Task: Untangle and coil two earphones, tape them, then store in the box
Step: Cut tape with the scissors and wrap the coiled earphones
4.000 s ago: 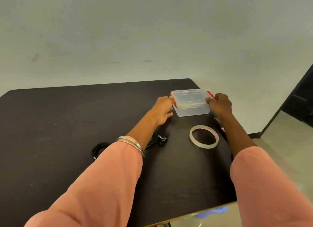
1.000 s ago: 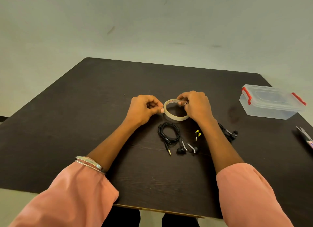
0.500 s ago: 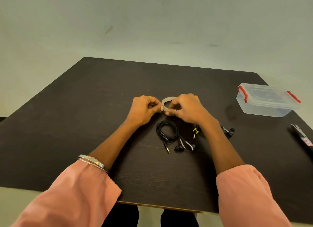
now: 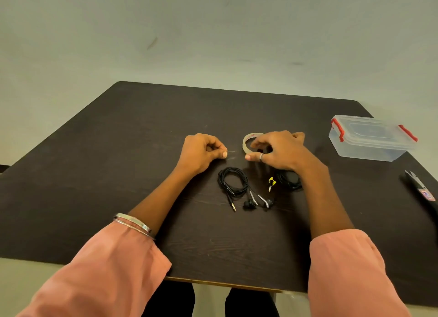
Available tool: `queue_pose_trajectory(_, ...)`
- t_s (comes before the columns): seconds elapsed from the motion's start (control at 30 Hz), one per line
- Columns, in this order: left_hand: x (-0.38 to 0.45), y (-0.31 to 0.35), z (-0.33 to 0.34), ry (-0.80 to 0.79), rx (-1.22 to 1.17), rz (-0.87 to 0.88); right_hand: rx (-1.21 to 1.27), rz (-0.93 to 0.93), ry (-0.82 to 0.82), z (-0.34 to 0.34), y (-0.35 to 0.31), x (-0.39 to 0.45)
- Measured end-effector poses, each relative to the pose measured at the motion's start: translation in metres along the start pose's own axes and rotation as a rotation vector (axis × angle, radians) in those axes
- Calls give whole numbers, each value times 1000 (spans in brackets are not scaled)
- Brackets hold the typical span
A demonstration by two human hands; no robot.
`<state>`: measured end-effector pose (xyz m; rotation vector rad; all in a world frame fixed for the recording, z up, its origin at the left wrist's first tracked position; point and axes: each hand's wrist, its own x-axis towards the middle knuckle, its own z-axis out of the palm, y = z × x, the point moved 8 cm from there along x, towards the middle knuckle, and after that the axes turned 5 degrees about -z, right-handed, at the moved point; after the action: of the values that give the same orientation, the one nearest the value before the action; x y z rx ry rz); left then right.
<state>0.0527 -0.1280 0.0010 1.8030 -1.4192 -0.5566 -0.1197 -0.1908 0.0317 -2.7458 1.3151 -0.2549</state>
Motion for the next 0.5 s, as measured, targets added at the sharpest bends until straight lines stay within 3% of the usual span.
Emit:
queue_pose_trajectory(0.1, 2, -2, 0, 4, -18, -20, -93, 25, 0, 3, -5, 4)
queue_pose_trajectory(0.5, 7, -5, 8, 55, -44, -102, -25, 133, -6, -8, 22, -8)
